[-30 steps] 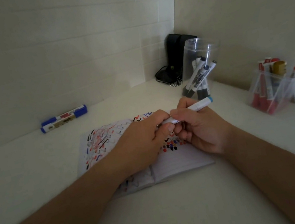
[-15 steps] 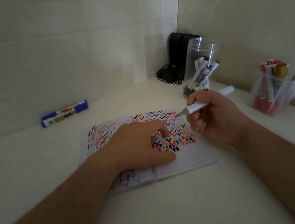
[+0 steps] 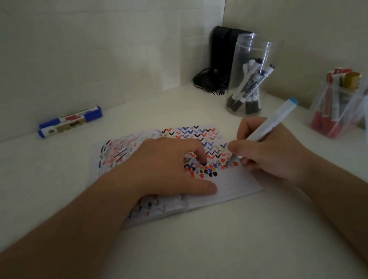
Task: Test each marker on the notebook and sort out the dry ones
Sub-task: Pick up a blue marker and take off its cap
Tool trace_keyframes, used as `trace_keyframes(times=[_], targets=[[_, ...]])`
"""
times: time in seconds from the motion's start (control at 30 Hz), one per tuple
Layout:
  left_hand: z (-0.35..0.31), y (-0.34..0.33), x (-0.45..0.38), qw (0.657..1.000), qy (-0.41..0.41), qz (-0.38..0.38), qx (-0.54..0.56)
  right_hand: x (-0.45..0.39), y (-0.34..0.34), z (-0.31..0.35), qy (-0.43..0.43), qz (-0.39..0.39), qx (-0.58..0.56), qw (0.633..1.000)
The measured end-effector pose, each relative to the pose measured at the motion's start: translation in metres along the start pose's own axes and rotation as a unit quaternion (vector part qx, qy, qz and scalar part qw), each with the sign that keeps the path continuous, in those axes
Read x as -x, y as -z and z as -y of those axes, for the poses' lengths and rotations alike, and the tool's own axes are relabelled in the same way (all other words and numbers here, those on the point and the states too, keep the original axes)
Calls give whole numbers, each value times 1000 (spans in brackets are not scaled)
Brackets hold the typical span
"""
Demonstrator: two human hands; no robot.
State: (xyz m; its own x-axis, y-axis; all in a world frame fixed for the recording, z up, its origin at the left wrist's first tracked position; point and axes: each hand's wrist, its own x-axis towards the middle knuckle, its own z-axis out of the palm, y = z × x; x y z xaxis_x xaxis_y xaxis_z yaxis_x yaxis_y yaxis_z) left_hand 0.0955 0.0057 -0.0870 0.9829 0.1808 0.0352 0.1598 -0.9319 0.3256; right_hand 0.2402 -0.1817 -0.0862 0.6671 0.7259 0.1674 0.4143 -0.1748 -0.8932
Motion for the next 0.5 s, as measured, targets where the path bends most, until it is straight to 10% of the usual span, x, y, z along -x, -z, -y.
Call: trace_keyframes(times=[0.5], targets=[[-4,2,-1,1000,-10,3,-25,1,-10,0,-5,3,75,997]])
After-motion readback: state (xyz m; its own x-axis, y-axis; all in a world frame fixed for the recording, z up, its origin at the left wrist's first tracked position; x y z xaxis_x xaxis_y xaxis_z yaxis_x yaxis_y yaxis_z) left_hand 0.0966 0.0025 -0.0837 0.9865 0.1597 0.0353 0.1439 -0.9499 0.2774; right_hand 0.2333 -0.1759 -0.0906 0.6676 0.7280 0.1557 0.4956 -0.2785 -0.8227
